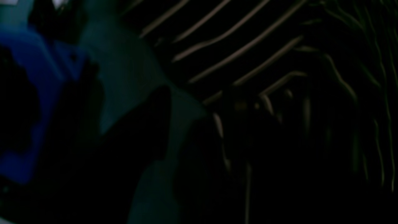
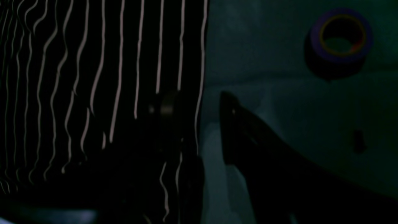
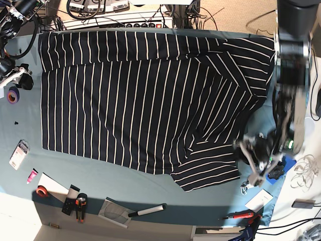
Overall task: Layout the t-shirt on the table in an organized manner, then fold the t-shirt properly
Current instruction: 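Reach the left gripper down to the shirt's bunched side edge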
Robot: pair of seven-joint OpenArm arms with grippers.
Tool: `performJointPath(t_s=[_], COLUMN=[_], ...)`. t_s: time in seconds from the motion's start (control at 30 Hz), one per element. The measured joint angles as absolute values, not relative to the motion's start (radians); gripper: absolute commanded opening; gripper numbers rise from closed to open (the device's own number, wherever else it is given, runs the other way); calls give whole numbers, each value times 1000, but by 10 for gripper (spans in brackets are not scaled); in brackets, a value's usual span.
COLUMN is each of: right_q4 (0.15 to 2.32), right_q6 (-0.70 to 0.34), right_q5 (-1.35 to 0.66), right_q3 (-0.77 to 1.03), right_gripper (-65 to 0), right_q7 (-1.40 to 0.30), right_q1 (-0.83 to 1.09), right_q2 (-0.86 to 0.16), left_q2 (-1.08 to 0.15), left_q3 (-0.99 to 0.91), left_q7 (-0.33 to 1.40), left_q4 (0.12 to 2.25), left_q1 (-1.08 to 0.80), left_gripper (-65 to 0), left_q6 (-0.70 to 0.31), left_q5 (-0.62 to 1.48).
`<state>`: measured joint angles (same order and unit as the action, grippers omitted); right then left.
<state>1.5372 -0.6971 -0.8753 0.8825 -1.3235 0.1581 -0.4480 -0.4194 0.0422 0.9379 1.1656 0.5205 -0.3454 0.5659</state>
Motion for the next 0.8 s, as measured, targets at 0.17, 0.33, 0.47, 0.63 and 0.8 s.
performJointPath(t_s=[0.17,0.33,0.47,0.63,0.8], right_q4=[1537,1537,1537,1537,1537], right_q6=[-697,-697,-697,-697,-697], right_q5=[-875,-876,-872,-873,-884], right_q3=[883,883,883,883,883], right_gripper=[-444,-444,-444,-444,-444], right_q7=[-1324,-1324,-1324,-1327,-1327], right_q1=[158,158,158,159,159], right_q2=[-448,-448,-448,-448,-448], left_q2=[-388,-339,-296,-279,-272], left_q3=[42,39,40,39,38], left_q7=[857,797,742,696,671], left_q4=[942,794,678,620,610], left_q1=[613,675,698,716,715], left_gripper=[-392,-392,-392,-396,-592], left_q6=[-362,-405,-370,-351,-423], left_q5=[570,512,439,404,402])
